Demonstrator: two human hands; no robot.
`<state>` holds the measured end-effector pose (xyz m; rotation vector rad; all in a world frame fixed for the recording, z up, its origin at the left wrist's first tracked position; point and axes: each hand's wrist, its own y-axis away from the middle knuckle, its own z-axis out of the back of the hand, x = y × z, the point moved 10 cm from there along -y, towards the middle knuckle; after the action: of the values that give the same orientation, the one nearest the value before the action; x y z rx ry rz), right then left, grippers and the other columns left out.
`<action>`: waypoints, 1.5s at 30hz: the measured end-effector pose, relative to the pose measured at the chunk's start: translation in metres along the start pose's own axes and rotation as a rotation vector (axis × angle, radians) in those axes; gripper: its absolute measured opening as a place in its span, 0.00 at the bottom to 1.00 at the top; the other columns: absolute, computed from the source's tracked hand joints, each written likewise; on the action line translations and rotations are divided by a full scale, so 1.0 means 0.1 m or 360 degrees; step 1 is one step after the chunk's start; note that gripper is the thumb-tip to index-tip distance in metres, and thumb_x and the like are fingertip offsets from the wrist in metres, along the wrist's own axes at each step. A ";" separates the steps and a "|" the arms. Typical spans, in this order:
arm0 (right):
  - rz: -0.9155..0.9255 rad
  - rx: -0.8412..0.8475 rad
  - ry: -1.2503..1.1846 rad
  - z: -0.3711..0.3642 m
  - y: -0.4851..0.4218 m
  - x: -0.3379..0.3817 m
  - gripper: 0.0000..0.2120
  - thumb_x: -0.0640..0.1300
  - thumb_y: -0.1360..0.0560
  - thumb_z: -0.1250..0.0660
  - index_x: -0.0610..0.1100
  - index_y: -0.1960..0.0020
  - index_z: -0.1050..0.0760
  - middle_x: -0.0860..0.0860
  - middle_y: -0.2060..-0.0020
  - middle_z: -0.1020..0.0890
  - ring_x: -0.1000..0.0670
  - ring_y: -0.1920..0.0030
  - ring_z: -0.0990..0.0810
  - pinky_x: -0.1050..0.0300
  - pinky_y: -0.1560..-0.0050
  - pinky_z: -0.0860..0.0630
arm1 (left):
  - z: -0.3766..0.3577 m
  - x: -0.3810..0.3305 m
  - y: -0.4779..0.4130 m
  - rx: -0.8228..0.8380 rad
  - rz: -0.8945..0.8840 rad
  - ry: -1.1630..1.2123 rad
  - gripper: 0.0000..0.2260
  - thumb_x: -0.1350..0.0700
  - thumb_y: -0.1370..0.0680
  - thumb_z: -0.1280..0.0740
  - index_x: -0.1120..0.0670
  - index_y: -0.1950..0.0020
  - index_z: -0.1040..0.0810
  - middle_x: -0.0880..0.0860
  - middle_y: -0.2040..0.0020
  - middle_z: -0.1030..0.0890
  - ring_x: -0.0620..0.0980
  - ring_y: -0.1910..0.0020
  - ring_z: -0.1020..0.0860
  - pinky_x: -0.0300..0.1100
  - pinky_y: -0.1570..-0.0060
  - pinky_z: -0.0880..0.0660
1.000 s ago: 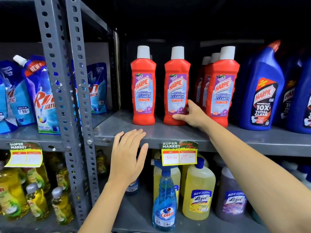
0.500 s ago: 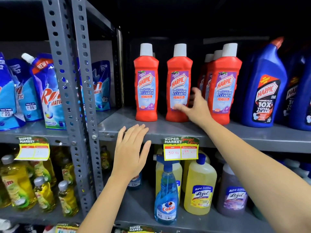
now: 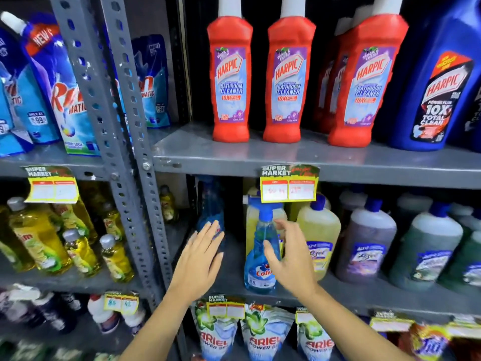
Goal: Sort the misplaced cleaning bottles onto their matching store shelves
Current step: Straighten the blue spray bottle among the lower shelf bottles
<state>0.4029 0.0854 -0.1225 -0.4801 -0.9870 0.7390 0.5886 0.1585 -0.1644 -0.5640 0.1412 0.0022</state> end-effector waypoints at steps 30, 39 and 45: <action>-0.0794 0.0369 -0.0176 -1.77 0.23 -0.49 0.29 0.46 0.29 0.24 0.44 0.35 0.36 0.45 0.44 0.17 0.43 0.45 0.18 0.56 0.50 0.24 | -1.38 0.45 1.04 0.0658 0.0129 -0.0207 0.27 0.41 0.17 0.49 0.54 0.22 0.41 0.54 0.22 0.40 0.53 0.22 0.45 0.53 0.27 0.53; -0.0789 0.0525 -0.0325 -2.05 0.08 -0.53 0.28 0.46 0.29 0.23 0.46 0.37 0.35 0.48 0.44 0.18 0.48 0.46 0.17 0.63 0.52 0.25 | -1.36 0.45 1.04 0.0631 0.0132 -0.0285 0.28 0.41 0.17 0.52 0.53 0.21 0.45 0.53 0.21 0.44 0.53 0.22 0.49 0.55 0.24 0.55; -0.0739 0.0664 -0.0299 -2.16 0.07 -0.50 0.29 0.46 0.29 0.24 0.46 0.36 0.36 0.46 0.41 0.18 0.46 0.42 0.18 0.50 0.44 0.20 | -1.36 0.44 1.05 0.0635 0.0148 -0.0256 0.28 0.41 0.17 0.53 0.53 0.21 0.48 0.54 0.20 0.46 0.53 0.22 0.51 0.57 0.24 0.52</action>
<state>0.5729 0.0441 -0.2597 0.1843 -1.0348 0.5510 0.6099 0.1736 -0.3398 -0.1570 0.0089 0.1072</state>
